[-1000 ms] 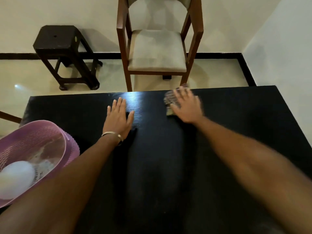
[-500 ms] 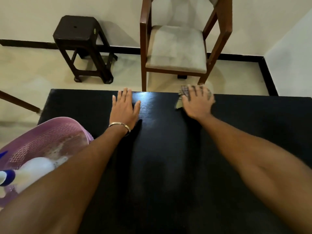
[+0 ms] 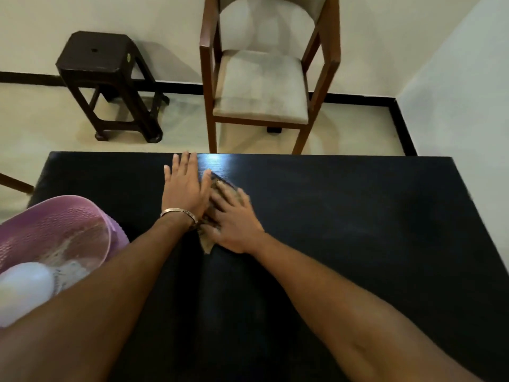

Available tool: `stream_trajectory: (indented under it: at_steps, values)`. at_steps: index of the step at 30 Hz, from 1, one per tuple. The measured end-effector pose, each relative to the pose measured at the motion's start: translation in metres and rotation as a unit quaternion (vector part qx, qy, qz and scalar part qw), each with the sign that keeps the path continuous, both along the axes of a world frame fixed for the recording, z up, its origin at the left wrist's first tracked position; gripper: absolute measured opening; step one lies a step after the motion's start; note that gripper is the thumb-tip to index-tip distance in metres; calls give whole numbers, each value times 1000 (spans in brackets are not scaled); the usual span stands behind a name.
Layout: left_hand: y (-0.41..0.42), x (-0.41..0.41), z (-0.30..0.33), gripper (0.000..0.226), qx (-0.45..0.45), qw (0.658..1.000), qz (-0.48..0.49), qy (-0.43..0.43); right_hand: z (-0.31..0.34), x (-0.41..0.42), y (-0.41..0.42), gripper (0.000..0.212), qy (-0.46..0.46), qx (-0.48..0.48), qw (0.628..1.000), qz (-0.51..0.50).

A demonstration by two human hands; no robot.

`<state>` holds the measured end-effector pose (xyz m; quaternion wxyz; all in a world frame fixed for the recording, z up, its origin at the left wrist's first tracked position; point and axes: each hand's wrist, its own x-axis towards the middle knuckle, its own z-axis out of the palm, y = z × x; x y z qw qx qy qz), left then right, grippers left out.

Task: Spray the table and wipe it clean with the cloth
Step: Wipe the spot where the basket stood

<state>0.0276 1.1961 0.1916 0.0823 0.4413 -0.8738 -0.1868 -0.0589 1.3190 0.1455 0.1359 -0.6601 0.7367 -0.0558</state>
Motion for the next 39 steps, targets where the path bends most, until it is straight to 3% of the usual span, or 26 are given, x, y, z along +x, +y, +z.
stream_trajectory:
  at_steps: [4,10,14,16,18,23,25,28,30,33,39]
  values:
    - [37,-25,0,63,-6,998,-68,-14,5,-86,116,63,43,47,980,-191]
    - [81,-38,5,62,4,994,-111,-26,19,-184,302,67,18,138,837,-530]
    - [95,-20,7,62,13,993,-114,-33,15,-148,307,67,-19,139,774,-617]
    - [99,-7,6,62,12,993,-111,-45,13,-110,270,67,-14,120,791,-599]
    - [103,6,7,62,9,993,-106,-53,10,-57,226,67,18,102,846,-524]
    - [119,37,11,62,16,995,-87,-47,11,104,151,61,-20,86,975,-206]
    - [128,46,11,62,27,995,-78,-50,9,151,150,61,-18,100,994,-49]
    - [153,64,9,63,34,995,-70,-59,7,164,181,59,-31,81,996,20]
    - [171,76,7,64,41,995,-69,-58,4,141,213,60,-30,62,998,-8]
    - [205,89,5,65,47,994,-77,-59,4,76,280,65,20,79,986,-144]
    - [254,104,4,65,48,994,-81,-57,9,-57,438,67,3,143,872,-468]
